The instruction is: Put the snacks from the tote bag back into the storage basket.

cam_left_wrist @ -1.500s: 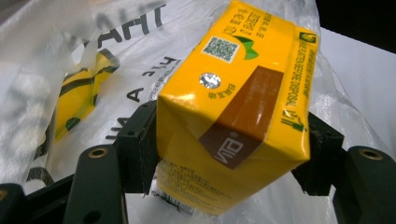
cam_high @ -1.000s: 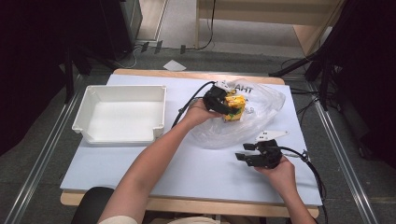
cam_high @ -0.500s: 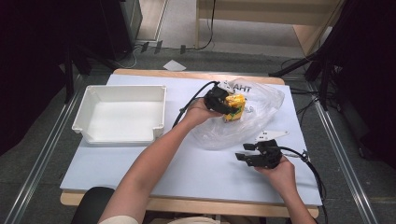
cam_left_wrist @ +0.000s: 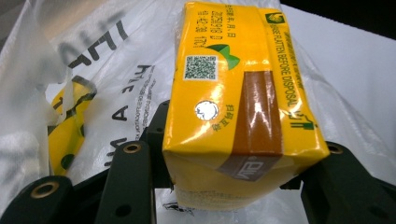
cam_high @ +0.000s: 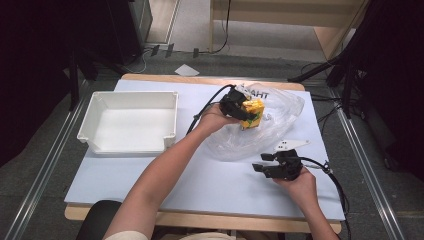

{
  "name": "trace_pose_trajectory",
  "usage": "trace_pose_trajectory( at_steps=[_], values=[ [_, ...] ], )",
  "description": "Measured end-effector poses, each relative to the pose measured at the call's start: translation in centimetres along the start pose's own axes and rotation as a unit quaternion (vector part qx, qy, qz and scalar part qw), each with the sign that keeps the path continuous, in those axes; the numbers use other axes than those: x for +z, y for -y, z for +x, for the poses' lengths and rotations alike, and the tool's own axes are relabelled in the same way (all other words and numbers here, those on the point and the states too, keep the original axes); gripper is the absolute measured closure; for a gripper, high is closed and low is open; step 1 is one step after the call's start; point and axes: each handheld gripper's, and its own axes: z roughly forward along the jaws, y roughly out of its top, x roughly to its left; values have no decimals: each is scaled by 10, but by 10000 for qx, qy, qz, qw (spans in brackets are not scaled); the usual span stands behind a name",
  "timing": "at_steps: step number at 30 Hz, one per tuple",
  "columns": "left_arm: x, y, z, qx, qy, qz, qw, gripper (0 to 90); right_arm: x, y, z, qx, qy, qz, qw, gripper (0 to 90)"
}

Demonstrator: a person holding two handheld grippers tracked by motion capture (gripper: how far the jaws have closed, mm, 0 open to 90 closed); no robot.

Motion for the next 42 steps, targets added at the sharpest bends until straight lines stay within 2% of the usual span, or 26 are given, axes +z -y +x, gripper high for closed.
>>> trace_pose_trajectory(
  at_steps=[8,12,14,17,24,35,42],
  values=[
    [-13,-13,-3,-36,70,-45,10000,529,-1,0,0,-27,-12,-40,10000,441],
    [-19,-15,-3,-114,81,-26,9999,529,-1,0,0,-33,-28,-76,10000,440],
    [-24,-16,-5,-65,86,-15,9999,529,-1,0,0,-26,-42,-70,10000,440],
    [-29,-17,-5,-117,108,-9,9999,529,0,0,0,-35,-48,-62,10000,439],
    [-40,-18,-10,-92,150,32,9998,528,-1,1,-1,-74,-45,-64,9999,438],
    [-53,-11,-14,-205,240,44,9995,529,-1,1,-1,-69,-18,-70,9999,438],
    [-65,-3,-18,-260,203,-31,9995,529,-1,1,-2,-51,-7,-63,10000,438]
  ],
)
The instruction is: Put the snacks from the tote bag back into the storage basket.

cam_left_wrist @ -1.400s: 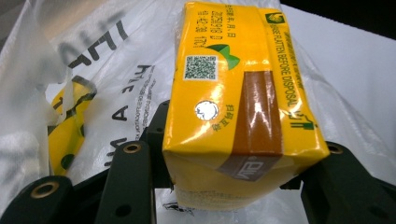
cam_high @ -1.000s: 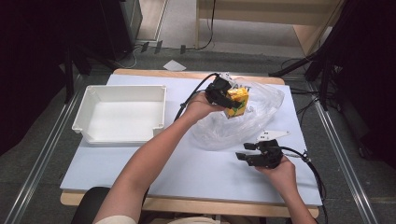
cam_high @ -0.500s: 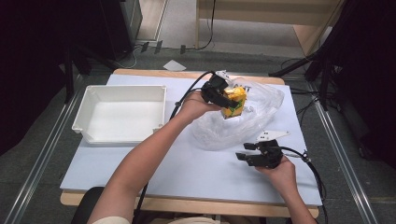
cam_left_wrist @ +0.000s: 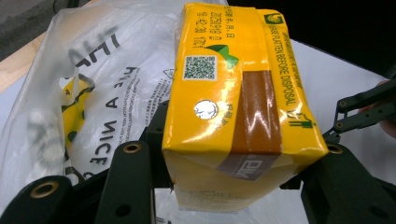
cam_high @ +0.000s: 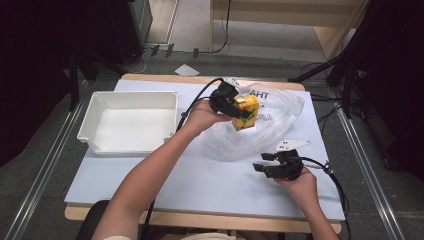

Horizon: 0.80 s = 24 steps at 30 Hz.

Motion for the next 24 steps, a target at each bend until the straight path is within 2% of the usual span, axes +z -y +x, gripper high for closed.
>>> trace_pose_trajectory(
  at_steps=[6,13,20,24],
  values=[
    [-11,7,-4,-79,-34,5,10000,528,-1,0,-1,12,-22,-12,10000,438],
    [-25,15,-9,-31,-19,-75,10000,528,-1,0,-1,15,10,-22,10000,438],
    [-32,27,-9,-184,33,-114,9998,528,-2,0,-2,49,27,-34,10000,437],
    [-36,30,-10,-166,-66,-66,9998,528,-2,1,-2,32,6,-40,10000,436]
  ],
)
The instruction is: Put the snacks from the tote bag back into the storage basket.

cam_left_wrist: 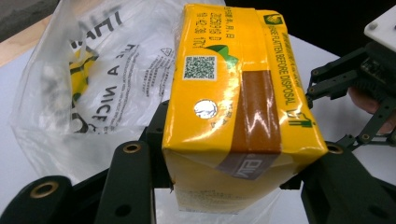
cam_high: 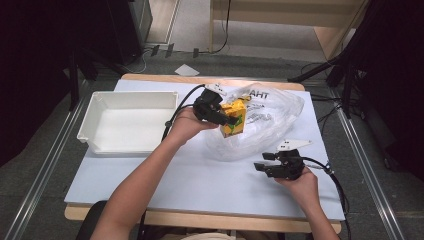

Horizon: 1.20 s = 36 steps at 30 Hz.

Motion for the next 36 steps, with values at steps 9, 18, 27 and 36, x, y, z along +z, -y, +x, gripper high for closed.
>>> trace_pose_trajectory(
  at_steps=[9,18,27,36],
  values=[
    [-14,8,3,-123,50,-129,9998,528,0,0,1,1,-9,6,10000,436],
    [-21,16,6,-164,13,-141,9998,528,-1,0,0,12,19,9,10000,436],
    [-27,20,9,-194,-35,-147,9997,528,-1,0,1,-36,-8,19,10000,436],
    [-38,25,15,-279,-134,-179,9994,527,-1,-1,0,-64,-41,-1,10000,436]
  ],
)
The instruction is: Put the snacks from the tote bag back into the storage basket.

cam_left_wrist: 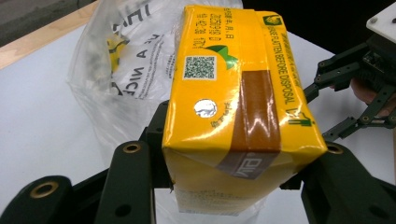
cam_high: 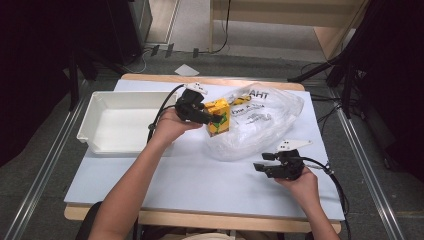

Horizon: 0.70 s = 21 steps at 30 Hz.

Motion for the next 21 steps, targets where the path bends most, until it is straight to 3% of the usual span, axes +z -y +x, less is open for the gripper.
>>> trace_pose_trajectory(
  at_steps=[21],
  values=[
    [-28,8,12,-156,-135,-102,9997,527,2,-1,-2,-14,-56,6,10000,437]
  ],
)
